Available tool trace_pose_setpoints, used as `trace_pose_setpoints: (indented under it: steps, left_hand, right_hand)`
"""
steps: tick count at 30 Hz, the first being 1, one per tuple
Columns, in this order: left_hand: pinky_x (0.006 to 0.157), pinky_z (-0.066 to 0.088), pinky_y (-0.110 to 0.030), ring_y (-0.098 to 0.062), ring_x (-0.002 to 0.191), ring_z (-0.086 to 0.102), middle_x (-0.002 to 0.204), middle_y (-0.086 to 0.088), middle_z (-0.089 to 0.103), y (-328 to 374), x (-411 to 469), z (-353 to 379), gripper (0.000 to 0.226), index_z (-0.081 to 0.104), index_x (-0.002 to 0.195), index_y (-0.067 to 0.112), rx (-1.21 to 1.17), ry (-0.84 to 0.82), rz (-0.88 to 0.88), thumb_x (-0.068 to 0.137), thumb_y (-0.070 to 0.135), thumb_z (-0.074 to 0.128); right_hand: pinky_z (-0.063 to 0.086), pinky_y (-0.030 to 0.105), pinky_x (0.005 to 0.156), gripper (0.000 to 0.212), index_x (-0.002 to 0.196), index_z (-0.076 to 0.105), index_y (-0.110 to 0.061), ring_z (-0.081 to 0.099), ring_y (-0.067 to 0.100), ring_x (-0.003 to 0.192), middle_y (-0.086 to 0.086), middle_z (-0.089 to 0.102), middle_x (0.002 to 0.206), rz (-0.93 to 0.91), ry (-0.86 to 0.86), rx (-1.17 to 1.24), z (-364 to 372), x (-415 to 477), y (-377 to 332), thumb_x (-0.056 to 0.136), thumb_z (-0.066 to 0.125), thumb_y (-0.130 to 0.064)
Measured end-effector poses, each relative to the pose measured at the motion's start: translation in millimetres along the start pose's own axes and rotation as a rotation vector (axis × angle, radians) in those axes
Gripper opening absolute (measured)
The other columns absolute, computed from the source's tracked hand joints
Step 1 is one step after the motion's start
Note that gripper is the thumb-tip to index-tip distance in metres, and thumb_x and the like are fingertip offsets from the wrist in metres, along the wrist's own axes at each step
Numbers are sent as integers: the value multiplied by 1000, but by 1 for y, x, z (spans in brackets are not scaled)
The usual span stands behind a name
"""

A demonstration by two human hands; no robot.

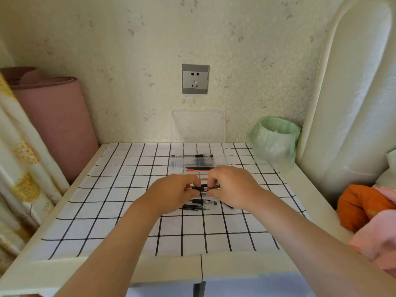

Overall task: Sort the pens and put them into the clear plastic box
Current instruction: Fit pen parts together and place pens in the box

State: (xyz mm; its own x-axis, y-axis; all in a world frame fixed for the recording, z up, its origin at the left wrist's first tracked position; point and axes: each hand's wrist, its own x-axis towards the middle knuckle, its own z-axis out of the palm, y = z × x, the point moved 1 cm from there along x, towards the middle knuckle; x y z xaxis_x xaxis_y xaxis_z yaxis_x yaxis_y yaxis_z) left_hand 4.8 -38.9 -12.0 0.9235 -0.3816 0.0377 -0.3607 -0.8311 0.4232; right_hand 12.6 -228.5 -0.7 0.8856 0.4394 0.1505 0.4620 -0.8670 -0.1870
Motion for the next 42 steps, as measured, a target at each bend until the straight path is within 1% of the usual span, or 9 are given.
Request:
trace_pose_setpoints:
  steps: [5,9,12,18,23,27,30,35,42]
  left_hand:
    - [69,49,-32,-10,72,58,80,9,63,-2,1,2,16,65,101,34,-47,-35,-17,99,36,50]
    - [77,53,-40,-17,81,62,88,3,66,-1,3,3,24,68,101,26,-91,-58,-58,101,32,44]
    - [66,47,-32,-14,72,58,78,9,61,0,3,3,25,68,100,28,-80,-47,-84,101,31,42]
    - [63,42,-26,-5,69,54,73,15,58,-16,0,-10,21,61,95,36,49,30,-161,89,55,57]
    - [66,40,-26,-11,76,57,82,11,62,-44,-3,-21,20,65,104,31,376,123,-276,92,44,57]
    - [67,38,-27,-14,80,60,87,9,67,-53,-8,-29,20,65,107,32,492,168,-407,95,42,53]
    - [61,41,-26,-12,76,60,85,9,66,-39,-5,-29,18,67,105,32,322,239,-332,96,40,52]
    - [83,50,-30,-7,95,59,103,15,64,-4,-5,-15,20,69,109,35,71,99,-47,91,42,62]
    - [80,54,-35,-9,87,61,97,12,68,-4,0,-7,16,69,105,37,118,-1,-53,92,35,61]
  right_hand:
    - [50,35,77,19,104,72,-33,58,15,91,-9,62,100,-46,-40,34,1,0,1,93,58,-42]
    - [50,35,76,23,105,74,-32,59,13,91,-10,64,99,-52,-22,54,1,0,0,95,54,-40]
    - [50,34,76,22,104,74,-32,59,13,91,-10,65,100,-45,-28,67,0,0,1,95,55,-39]
    - [50,31,77,22,103,74,-27,59,14,91,-10,63,104,4,-60,62,-3,-1,9,95,55,-33]
    - [53,36,76,21,96,73,-26,60,18,89,-8,63,102,75,-111,17,-4,-2,18,93,52,-32]
    - [52,34,74,19,90,71,-28,60,17,86,-9,64,101,113,-128,4,-2,-2,21,91,52,-29]
    - [54,37,78,19,91,71,-28,61,17,88,-10,66,100,103,-150,18,1,-1,17,91,52,-30]
    - [53,37,78,19,92,71,-28,61,16,88,-10,66,97,61,-132,74,5,3,7,91,53,-33]
    - [53,36,80,18,100,73,-32,64,15,88,-9,70,97,65,-161,100,3,3,5,92,59,-39]
